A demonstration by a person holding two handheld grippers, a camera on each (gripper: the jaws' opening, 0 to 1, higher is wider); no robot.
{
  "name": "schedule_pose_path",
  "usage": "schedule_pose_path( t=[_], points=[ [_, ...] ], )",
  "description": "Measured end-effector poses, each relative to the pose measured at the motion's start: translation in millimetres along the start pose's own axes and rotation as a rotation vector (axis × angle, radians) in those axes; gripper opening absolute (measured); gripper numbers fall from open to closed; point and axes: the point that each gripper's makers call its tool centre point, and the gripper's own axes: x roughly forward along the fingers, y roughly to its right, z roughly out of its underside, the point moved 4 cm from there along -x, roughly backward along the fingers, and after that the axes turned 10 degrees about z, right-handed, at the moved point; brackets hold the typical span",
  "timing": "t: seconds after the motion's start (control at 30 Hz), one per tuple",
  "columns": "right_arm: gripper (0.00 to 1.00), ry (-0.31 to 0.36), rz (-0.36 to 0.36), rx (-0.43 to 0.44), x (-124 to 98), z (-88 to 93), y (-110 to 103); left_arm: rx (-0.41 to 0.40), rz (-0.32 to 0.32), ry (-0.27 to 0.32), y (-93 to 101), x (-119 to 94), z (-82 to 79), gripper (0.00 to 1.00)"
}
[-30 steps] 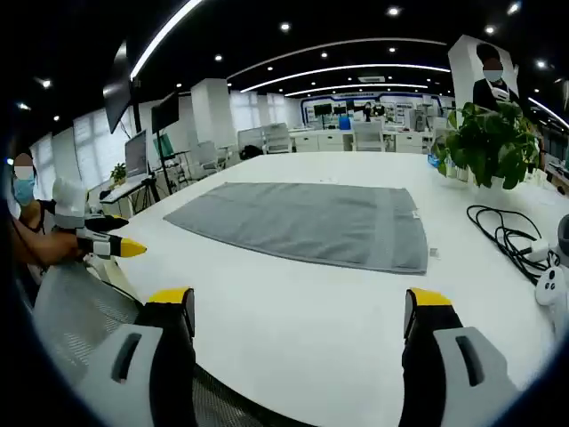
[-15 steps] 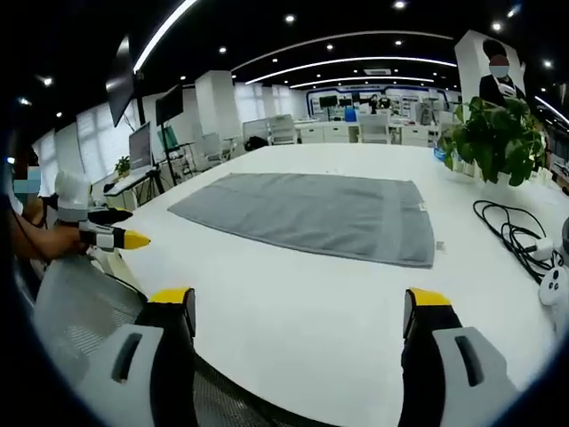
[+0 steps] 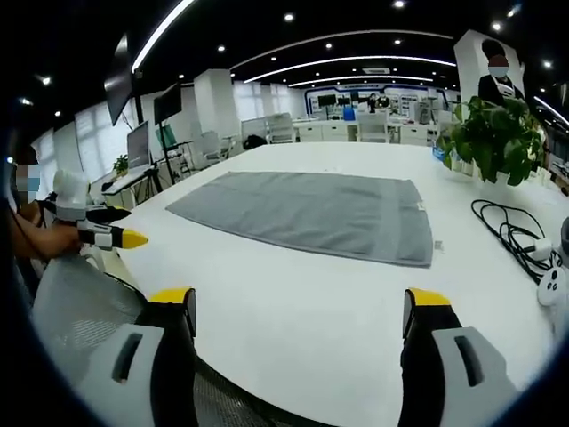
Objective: Fold the towel on the table until its edges align and the towel forms a compact rectangular stack.
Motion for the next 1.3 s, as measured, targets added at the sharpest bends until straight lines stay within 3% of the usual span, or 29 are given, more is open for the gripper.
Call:
schedule_pose_path(
  t=[0.5,1.0,1.3],
  points=[
    [0.97,0.027,0.047,-0.029,-1,-4.6,8,0.011,0.015,-0.006,-0.2,3,0.9,0.88],
    [0.95,-0.011,0.058,-0.096,-8,-3.7,-3,0.025,0.015,-0.014,0.0,4,1.2,0.89],
    [0.95,-0.022,0.062,-0.106,-1,1.1,8,0.029,0.014,-0.014,0.2,4,0.8,0.88]
  ],
)
